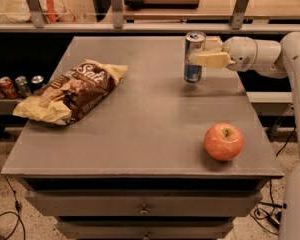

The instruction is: Place redbull can upright

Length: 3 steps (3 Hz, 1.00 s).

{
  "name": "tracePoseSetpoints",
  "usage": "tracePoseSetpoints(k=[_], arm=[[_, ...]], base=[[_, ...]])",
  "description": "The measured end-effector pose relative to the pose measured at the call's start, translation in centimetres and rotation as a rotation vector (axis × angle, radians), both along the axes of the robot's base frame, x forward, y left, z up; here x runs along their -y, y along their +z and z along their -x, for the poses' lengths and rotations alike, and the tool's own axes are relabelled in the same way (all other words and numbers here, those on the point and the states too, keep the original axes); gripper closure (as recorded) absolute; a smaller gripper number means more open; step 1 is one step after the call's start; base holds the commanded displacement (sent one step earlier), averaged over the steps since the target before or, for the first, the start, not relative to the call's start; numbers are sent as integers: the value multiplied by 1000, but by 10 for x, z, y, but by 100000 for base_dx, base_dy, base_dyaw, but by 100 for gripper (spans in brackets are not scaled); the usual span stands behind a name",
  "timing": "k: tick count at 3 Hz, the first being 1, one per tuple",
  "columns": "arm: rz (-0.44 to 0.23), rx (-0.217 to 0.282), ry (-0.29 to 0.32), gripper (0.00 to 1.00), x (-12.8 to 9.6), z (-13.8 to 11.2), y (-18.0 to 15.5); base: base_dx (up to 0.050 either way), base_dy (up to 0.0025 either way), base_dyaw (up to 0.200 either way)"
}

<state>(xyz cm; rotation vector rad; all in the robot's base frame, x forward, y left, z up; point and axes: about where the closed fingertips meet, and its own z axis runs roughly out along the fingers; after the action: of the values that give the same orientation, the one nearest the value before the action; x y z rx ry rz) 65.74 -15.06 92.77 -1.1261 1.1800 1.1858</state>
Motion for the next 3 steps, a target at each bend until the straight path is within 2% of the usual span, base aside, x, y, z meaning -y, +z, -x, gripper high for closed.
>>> tracePoseSetpoints(k=[2,3], arm=[[3,-19,36,100,-16,4,-8],[10,-32,37,82,-20,4,-12]], base=[[0,0,0],[0,0,0]])
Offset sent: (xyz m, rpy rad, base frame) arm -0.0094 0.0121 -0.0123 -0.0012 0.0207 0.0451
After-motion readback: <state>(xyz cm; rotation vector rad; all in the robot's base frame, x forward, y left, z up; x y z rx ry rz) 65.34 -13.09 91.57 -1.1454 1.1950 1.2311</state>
